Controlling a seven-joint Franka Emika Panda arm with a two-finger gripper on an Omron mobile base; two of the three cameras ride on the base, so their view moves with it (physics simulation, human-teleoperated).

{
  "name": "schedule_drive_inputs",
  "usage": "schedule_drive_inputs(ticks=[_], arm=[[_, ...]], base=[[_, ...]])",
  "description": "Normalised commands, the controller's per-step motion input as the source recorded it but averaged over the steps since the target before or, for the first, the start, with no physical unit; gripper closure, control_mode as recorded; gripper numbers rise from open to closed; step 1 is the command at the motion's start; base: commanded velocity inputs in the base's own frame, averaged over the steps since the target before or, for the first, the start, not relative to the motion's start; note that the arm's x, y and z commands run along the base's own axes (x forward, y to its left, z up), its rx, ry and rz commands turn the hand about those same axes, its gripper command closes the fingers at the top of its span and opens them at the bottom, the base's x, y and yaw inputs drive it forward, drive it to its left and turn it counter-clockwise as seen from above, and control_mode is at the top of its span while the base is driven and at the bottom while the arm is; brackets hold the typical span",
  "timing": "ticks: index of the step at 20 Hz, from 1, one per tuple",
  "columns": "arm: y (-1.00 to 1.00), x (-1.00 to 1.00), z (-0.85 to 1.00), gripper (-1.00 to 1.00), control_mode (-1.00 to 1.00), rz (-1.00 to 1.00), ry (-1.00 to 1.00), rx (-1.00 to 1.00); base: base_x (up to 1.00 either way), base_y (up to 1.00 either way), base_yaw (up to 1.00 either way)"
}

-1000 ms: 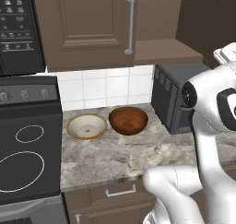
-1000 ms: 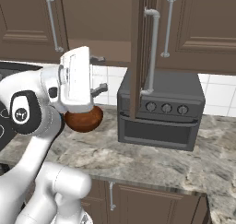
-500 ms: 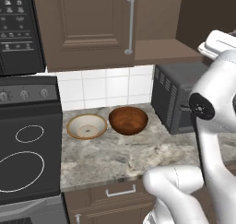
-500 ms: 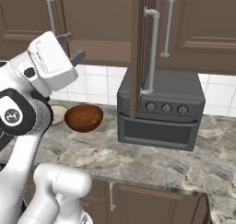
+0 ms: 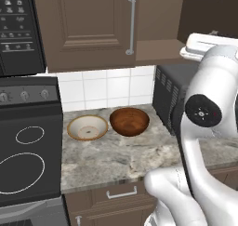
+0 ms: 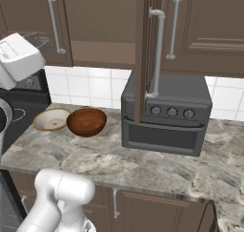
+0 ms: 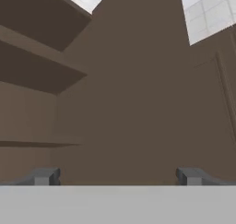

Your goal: Open the cabinet. Pick the bowls from the counter and place them in the cabinet. Then close the cabinet.

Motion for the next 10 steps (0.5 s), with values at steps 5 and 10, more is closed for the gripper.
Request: schedule_drive_inputs(ticks=[5, 10], arm=[[0.65, 0.13, -0.08, -1.0, -1.0, 0.06, 0.01, 0.01], [0.19, 0.41, -0.35, -1.0, -1.0, 0.07, 0.0, 0.11]], base=[[0.0, 0.0, 0.0], [0.0, 0.0, 0.0]])
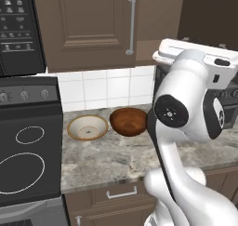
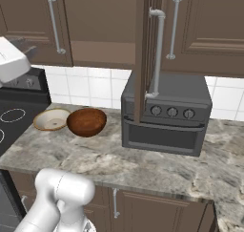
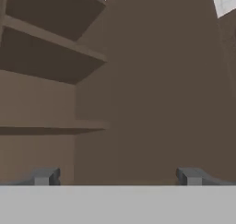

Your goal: Open the cabinet. Pick the bowls from the counter and place them in the cabinet. Then close the cabinet.

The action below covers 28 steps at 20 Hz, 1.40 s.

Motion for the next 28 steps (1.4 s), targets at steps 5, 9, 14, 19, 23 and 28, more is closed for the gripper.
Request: schedule_drive_inputs(ticks=[5, 9, 14, 19, 23, 28], arm=[[0.17, 0.37, -0.3, -1.0, -1.0, 0.19, 0.0, 0.11], [0.0, 0.48, -0.17, -1.0, -1.0, 0.19, 0.01, 0.0], [0.0, 0.41, 0.0, -1.0, -1.0, 0.2, 0.0, -0.06], [0.12, 0.51, 0.0, -1.0, -1.0, 0.14, 0.0, -0.03], [0.22, 0.45, -0.1, -1.0, -1.0, 0.09, 0.0, 0.0], [0.19, 0.55, -0.07, -1.0, -1.0, 0.04, 0.0, 0.0]], base=[[0.0, 0.0, 0.0], [0.0, 0.0, 0.0], [0.0, 0.0, 0.0], [0.0, 0.0, 0.0], [0.0, 0.0, 0.0], [0.0, 0.0, 0.0]])
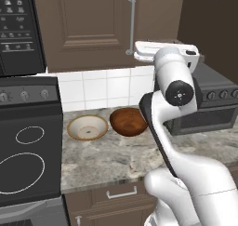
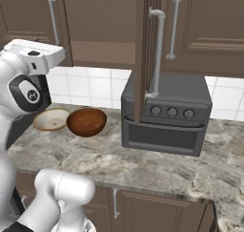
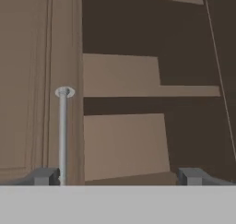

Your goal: Open the cabinet. Pick the bowls from the counter and place them in the cabinet. Then close the cabinet.

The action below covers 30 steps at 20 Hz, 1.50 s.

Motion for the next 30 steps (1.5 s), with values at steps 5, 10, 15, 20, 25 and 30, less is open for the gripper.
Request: schedule_drive_inputs(ticks=[5, 10, 15, 20, 25, 30], arm=[[0.33, 0.53, -0.08, -1.0, -1.0, 0.02, 0.0, 0.0], [0.37, 0.44, -0.06, -1.0, -1.0, 0.03, 0.0, 0.0], [0.11, 0.47, -0.04, -1.0, -1.0, 0.0, 0.02, 0.0], [0.01, 0.39, -0.08, -1.0, -1.0, 0.01, 0.01, 0.0], [0.0, 0.34, -0.01, -1.0, -1.0, 0.02, 0.0, 0.0], [0.0, 0.31, -0.06, -1.0, -1.0, 0.01, 0.0, 0.0]], base=[[0.0, 0.0, 0.0], [0.0, 0.0, 0.0], [0.0, 0.0, 0.0], [0.0, 0.0, 0.0], [0.0, 0.0, 0.0], [0.0, 0.0, 0.0]])
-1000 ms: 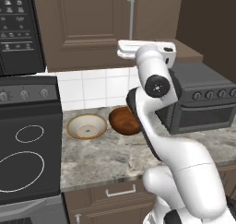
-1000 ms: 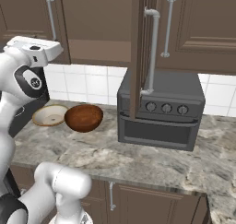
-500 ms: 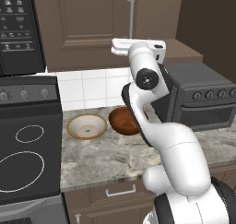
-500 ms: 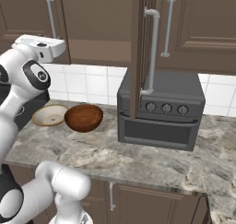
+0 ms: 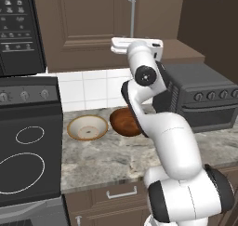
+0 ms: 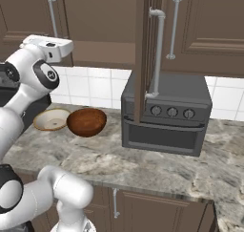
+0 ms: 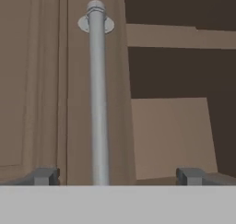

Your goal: Open the cabinet. Pick the bowls from the counter and place them in the cabinet. Then close the cabinet.

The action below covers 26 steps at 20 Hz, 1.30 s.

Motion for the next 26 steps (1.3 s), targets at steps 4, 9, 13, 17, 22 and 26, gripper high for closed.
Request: schedule_drive_inputs(ticks=[4, 9, 13, 17, 22, 26], arm=[[0.0, 0.26, -0.06, -1.0, -1.0, 0.0, 0.0, 0.0], [0.0, 0.19, -0.01, 1.0, -1.0, 0.0, -0.02, 0.0], [0.01, 0.28, 0.0, 1.0, -1.0, 0.0, -0.02, -0.01], [-0.16, 0.77, 0.0, 1.0, -1.0, 0.0, 0.0, 0.0], [-0.52, 1.0, -0.01, 1.0, -1.0, 0.01, 0.09, 0.01], [-0.96, 1.0, -0.13, 1.0, -1.0, 0.13, 0.22, 0.15]], base=[[0.0, 0.0, 0.0], [0.0, 0.0, 0.0], [0.0, 0.0, 0.0], [0.0, 0.0, 0.0], [0.0, 0.0, 0.0], [0.0, 0.0, 0.0]])
